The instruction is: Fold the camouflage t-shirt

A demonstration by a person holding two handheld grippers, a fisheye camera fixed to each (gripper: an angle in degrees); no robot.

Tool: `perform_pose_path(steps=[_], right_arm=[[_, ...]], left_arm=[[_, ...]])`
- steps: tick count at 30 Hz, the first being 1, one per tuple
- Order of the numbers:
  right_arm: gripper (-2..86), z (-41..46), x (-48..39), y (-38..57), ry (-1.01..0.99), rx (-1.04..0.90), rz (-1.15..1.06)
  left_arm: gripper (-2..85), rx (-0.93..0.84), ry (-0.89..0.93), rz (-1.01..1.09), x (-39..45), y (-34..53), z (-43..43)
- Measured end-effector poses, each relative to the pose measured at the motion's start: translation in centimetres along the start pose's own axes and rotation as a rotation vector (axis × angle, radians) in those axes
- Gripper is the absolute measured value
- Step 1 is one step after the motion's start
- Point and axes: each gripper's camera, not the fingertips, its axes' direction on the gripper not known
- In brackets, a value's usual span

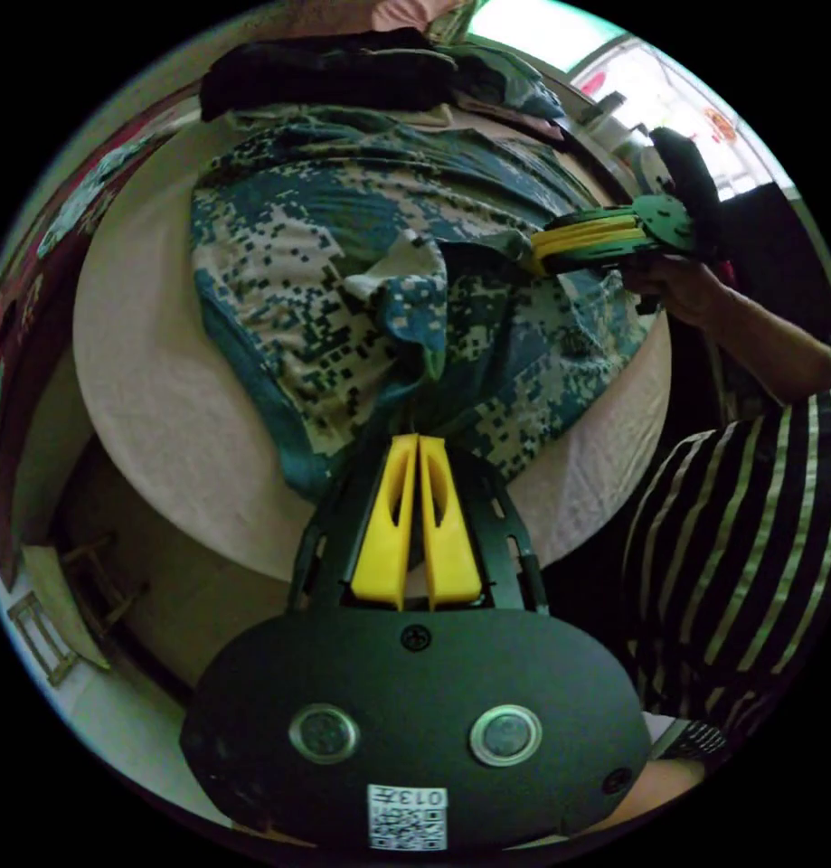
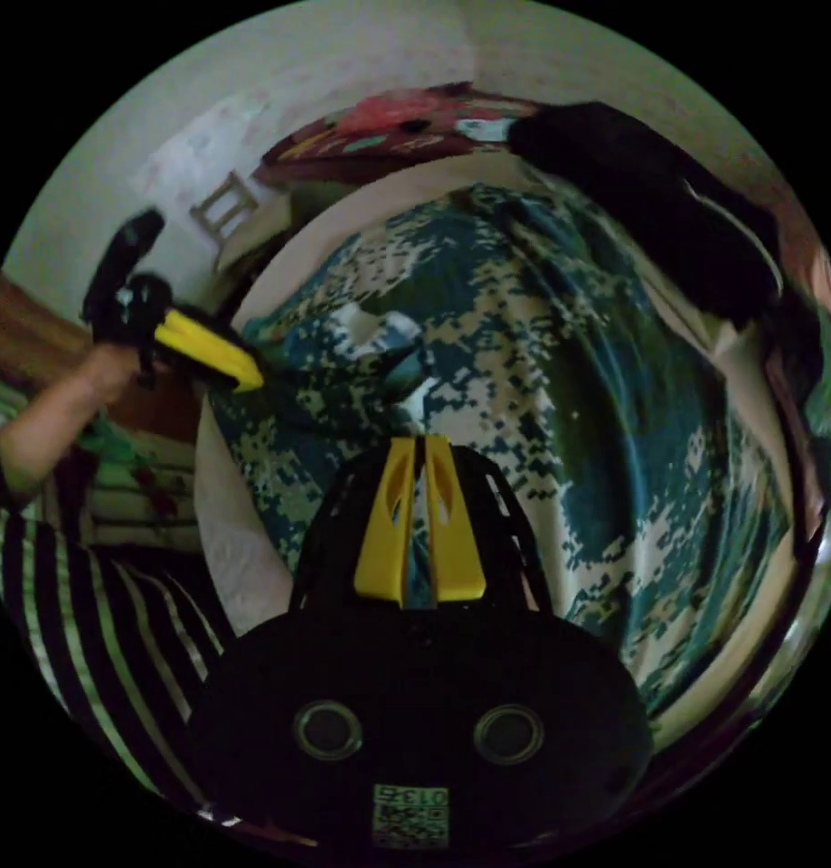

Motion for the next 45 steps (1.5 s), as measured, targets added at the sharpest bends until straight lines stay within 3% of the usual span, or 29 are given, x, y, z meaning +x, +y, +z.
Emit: perform_pose_path(steps=[6,13,21,24,27,32,39,45], right_arm=[[1.9,-5.5,10.0,8.4,-0.204,0.200,0.427],[7.2,-11.7,15.2,23.9,0.313,0.062,0.587],[7.5,-12.2,17.5,28.7,0.355,-0.027,0.490],[5.7,-11.1,18.6,28.7,0.367,-0.107,0.459],[2.6,-10.8,19.4,29.6,0.333,-0.150,0.461],[2.4,-13.5,19.3,32.0,0.402,-0.021,0.460],[8.1,-13.8,23.0,35.0,0.333,0.003,0.625],[7.4,-13.1,24.1,33.9,0.345,-0.039,0.505]], left_arm=[[0.1,-0.044,0.068,-0.073,-0.3,0.7,0.6],[5.6,0.077,-0.090,-0.045,4.2,0.6,-0.7],[8.9,0.153,-0.163,0.016,8.8,-6.1,0.7],[8.0,0.056,-0.197,0.007,9.4,-8.9,3.3],[1.9,-0.073,-0.184,0.008,10.1,-10.5,6.0],[0.8,-0.005,-0.380,-0.023,12.7,-10.3,5.1],[3.8,0.041,-0.285,-0.149,11.8,-10.0,5.9],[5.3,0.190,-0.359,-0.178,14.8,-8.5,4.0]])
